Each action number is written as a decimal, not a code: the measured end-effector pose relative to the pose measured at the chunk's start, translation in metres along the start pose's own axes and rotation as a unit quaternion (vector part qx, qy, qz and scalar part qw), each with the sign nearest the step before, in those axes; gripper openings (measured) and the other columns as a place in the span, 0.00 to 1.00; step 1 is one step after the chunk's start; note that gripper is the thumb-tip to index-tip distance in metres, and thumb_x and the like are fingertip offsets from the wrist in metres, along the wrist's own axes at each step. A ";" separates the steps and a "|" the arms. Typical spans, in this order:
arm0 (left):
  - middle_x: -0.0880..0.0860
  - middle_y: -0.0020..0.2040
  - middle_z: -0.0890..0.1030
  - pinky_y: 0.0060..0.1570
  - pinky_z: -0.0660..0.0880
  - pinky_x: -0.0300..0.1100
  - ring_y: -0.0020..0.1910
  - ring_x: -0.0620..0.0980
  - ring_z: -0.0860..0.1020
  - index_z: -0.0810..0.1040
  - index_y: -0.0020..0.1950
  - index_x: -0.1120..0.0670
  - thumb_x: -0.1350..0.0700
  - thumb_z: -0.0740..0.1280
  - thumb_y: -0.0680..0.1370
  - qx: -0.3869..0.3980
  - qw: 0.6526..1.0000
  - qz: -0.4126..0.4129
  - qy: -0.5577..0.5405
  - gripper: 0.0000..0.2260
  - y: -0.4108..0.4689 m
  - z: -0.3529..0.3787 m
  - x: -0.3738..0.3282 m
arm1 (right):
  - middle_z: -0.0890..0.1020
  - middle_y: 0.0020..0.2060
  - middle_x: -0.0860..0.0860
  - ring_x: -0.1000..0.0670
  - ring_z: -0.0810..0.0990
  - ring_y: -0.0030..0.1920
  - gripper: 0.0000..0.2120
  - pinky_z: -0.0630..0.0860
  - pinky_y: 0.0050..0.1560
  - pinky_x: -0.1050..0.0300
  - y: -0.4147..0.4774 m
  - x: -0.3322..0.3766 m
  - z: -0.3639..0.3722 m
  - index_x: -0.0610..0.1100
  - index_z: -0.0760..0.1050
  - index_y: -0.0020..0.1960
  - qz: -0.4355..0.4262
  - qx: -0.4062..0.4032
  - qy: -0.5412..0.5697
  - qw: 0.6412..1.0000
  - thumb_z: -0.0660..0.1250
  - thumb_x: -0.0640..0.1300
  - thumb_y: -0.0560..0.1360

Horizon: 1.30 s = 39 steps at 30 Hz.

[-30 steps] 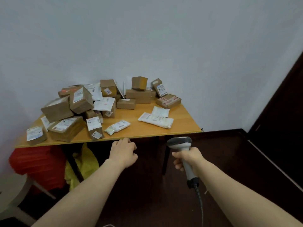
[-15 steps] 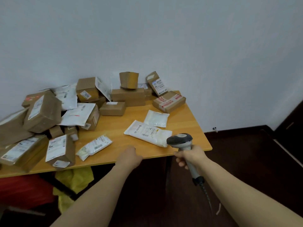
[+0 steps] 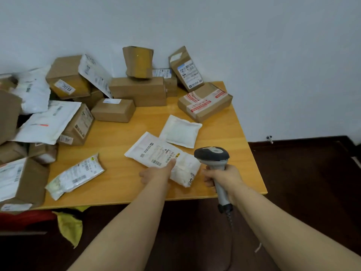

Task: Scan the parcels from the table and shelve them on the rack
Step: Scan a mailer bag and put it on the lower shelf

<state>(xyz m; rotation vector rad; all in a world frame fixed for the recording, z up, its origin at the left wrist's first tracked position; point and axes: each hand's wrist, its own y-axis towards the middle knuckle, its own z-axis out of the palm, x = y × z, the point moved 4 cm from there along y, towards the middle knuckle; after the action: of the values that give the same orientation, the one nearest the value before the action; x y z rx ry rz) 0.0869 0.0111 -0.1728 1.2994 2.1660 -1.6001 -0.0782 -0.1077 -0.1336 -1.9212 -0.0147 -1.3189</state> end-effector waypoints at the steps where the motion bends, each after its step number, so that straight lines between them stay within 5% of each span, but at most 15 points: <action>1: 0.60 0.65 0.72 0.44 0.69 0.47 0.60 0.60 0.74 0.60 0.67 0.61 0.45 0.82 0.60 -0.006 1.000 -0.008 -0.009 0.47 0.003 0.006 -0.001 | 0.81 0.30 0.46 0.53 0.77 0.23 0.07 0.70 0.24 0.62 0.004 -0.001 0.000 0.39 0.77 0.44 0.003 0.001 -0.002 1.000 0.75 0.39 0.71; 4: 0.60 0.61 0.76 0.44 0.74 0.46 0.55 0.59 0.77 0.64 0.64 0.62 0.57 0.82 0.62 0.010 0.997 -0.018 -0.070 0.38 0.013 0.019 0.001 | 0.82 0.30 0.46 0.52 0.78 0.25 0.08 0.71 0.27 0.60 0.010 -0.002 0.000 0.40 0.77 0.44 0.006 0.001 -0.010 1.000 0.75 0.40 0.70; 7: 0.59 0.55 0.81 0.42 0.74 0.43 0.43 0.54 0.79 0.75 0.47 0.60 0.67 0.76 0.67 0.042 0.994 0.005 -0.104 0.13 0.018 0.018 0.006 | 0.82 0.31 0.46 0.51 0.78 0.26 0.08 0.72 0.29 0.58 0.006 -0.003 0.001 0.40 0.77 0.43 0.003 0.000 -0.013 1.000 0.75 0.39 0.70; 10: 0.59 0.50 0.82 0.42 0.75 0.44 0.44 0.56 0.80 0.74 0.42 0.59 0.68 0.71 0.71 0.080 0.988 0.018 -0.130 0.08 0.013 -0.002 0.012 | 0.82 0.32 0.44 0.50 0.77 0.27 0.07 0.72 0.30 0.57 -0.008 0.000 0.008 0.39 0.77 0.45 -0.010 0.006 -0.014 1.000 0.75 0.38 0.71; 13: 0.53 0.45 0.81 0.37 0.73 0.43 0.39 0.50 0.78 0.75 0.48 0.56 0.66 0.70 0.74 0.116 0.979 0.047 -0.162 0.07 -0.002 -0.044 0.014 | 0.82 0.33 0.43 0.50 0.77 0.28 0.07 0.73 0.26 0.61 -0.035 0.009 0.025 0.37 0.77 0.47 -0.032 0.025 -0.004 0.999 0.74 0.36 0.71; 16: 0.49 0.44 0.78 0.48 0.68 0.47 0.44 0.49 0.77 0.73 0.44 0.52 0.64 0.70 0.74 0.129 0.971 0.097 -0.179 0.09 -0.019 -0.104 0.016 | 0.82 0.34 0.43 0.50 0.77 0.28 0.09 0.72 0.28 0.60 -0.075 0.017 0.050 0.37 0.77 0.49 -0.055 0.055 -0.002 0.997 0.74 0.37 0.72; 20: 0.54 0.49 0.82 0.49 0.73 0.47 0.48 0.53 0.80 0.77 0.48 0.56 0.67 0.69 0.73 0.140 0.955 0.188 -0.182 0.08 -0.048 -0.199 0.034 | 0.82 0.34 0.43 0.50 0.78 0.29 0.09 0.73 0.31 0.58 -0.142 0.024 0.094 0.37 0.78 0.50 -0.104 0.096 -0.018 0.990 0.74 0.38 0.71; 24: 0.51 0.48 0.82 0.38 0.79 0.40 0.44 0.49 0.81 0.77 0.50 0.54 0.68 0.69 0.72 0.120 0.950 0.234 -0.170 0.12 -0.079 -0.301 0.069 | 0.81 0.32 0.46 0.52 0.77 0.28 0.07 0.72 0.28 0.61 -0.225 0.025 0.144 0.40 0.79 0.46 -0.147 0.141 -0.032 0.979 0.74 0.37 0.70; 26: 0.54 0.49 0.83 0.42 0.80 0.45 0.45 0.52 0.82 0.77 0.54 0.56 0.70 0.70 0.70 0.097 0.952 0.248 -0.153 0.15 -0.096 -0.352 0.089 | 0.81 0.31 0.47 0.53 0.76 0.28 0.07 0.72 0.27 0.61 -0.270 0.020 0.168 0.40 0.79 0.46 -0.166 0.171 -0.052 0.970 0.74 0.37 0.70; 30: 0.51 0.38 0.82 0.27 0.75 0.36 0.33 0.47 0.81 0.79 0.43 0.54 0.68 0.74 0.68 0.017 0.952 0.288 -0.103 0.11 -0.130 -0.445 0.120 | 0.81 0.28 0.48 0.54 0.75 0.25 0.05 0.71 0.26 0.63 -0.354 0.003 0.205 0.39 0.79 0.43 -0.199 0.240 -0.116 0.943 0.74 0.37 0.71; 39: 0.55 0.40 0.83 0.41 0.79 0.45 0.38 0.54 0.82 0.81 0.42 0.55 0.65 0.77 0.68 -0.061 0.946 0.317 -0.036 0.08 -0.195 -0.568 0.171 | 0.75 0.22 0.48 0.53 0.70 0.21 0.07 0.68 0.23 0.62 -0.460 -0.018 0.245 0.40 0.76 0.39 -0.243 0.302 -0.179 0.904 0.75 0.36 0.69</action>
<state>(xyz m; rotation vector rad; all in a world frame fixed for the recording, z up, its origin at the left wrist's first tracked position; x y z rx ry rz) 0.0446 0.5686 0.1043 1.6385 1.5331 -1.2038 -0.0872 0.3644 0.0886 -1.6212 -1.0277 -1.0561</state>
